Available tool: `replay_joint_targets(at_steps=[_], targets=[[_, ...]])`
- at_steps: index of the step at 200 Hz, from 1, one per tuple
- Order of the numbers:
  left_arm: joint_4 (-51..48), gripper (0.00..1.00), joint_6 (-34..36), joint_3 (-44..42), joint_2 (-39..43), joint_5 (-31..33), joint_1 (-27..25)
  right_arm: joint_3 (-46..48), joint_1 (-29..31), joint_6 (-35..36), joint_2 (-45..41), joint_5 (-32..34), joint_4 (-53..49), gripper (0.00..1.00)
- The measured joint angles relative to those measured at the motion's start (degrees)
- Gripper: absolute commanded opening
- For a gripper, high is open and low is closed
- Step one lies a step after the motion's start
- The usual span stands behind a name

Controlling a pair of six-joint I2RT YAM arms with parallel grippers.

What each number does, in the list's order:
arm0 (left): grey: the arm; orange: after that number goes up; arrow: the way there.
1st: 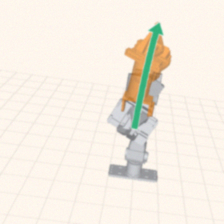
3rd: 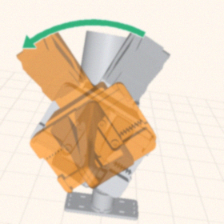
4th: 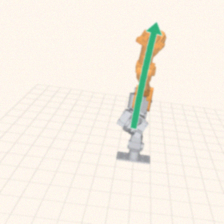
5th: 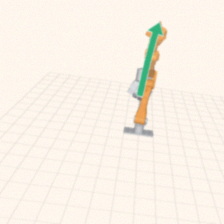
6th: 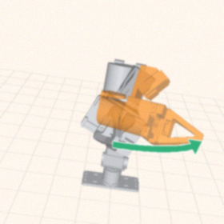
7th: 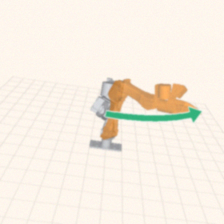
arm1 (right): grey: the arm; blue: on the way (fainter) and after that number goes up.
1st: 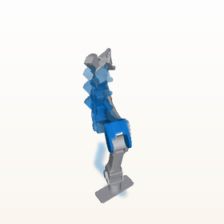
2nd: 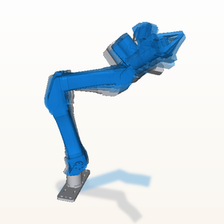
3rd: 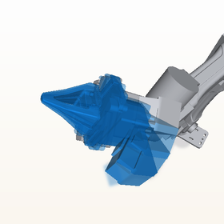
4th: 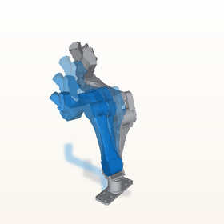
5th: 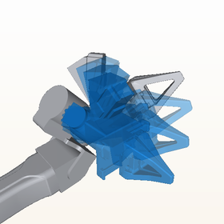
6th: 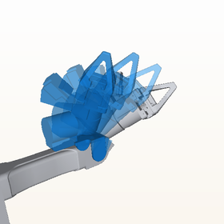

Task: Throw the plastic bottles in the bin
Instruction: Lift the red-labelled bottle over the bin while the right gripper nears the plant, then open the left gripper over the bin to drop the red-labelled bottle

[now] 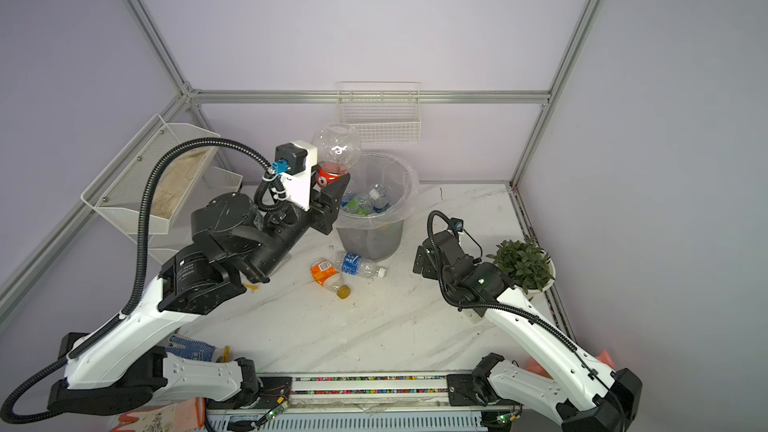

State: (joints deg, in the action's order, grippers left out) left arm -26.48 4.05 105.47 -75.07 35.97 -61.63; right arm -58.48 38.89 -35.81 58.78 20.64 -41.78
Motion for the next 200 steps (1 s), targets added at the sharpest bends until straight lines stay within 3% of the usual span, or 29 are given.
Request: replay_joint_targets(at_steps=[28,45,52,62,67,87,113,161,200], targets=[[-5.0,0.43,-5.1,5.9,-5.8,-7.6,9.4,0.0,0.0,0.0,0.0,-0.2,0.0,0.97],[-8.7,0.52,-8.2,10.4,-11.1,-12.5,15.7,0.0,0.0,0.0,0.0,-0.2,0.0,0.97],[-10.5,0.61,-9.2,12.3,-13.5,-14.2,17.7,-0.1,0.0,0.0,0.0,-0.3,0.0,0.98],[-13.6,0.93,-10.5,14.9,-17.3,-16.7,19.8,-0.4,0.0,0.0,0.0,-0.4,-0.1,0.98],[-15.2,1.0,-11.2,16.0,-18.9,-17.8,20.5,-0.6,0.0,0.0,0.0,-0.4,-0.1,0.97],[-21.9,1.0,-13.5,19.5,-24.4,-21.2,21.4,-1.6,0.0,0.0,0.0,-0.4,0.0,0.98],[-26.5,1.0,-14.1,19.5,-24.0,-21.6,19.3,-1.7,0.0,0.0,-0.1,-0.4,0.0,0.98],[-24.5,1.0,-13.9,18.7,-11.3,-20.8,14.2,-1.9,0.0,-0.9,0.2,-0.4,0.0,0.98],[-19.2,1.0,-13.5,8.0,-1.4,-20.2,10.6,-2.9,0.0,-2.5,-0.2,1.6,-1.1,0.98]])
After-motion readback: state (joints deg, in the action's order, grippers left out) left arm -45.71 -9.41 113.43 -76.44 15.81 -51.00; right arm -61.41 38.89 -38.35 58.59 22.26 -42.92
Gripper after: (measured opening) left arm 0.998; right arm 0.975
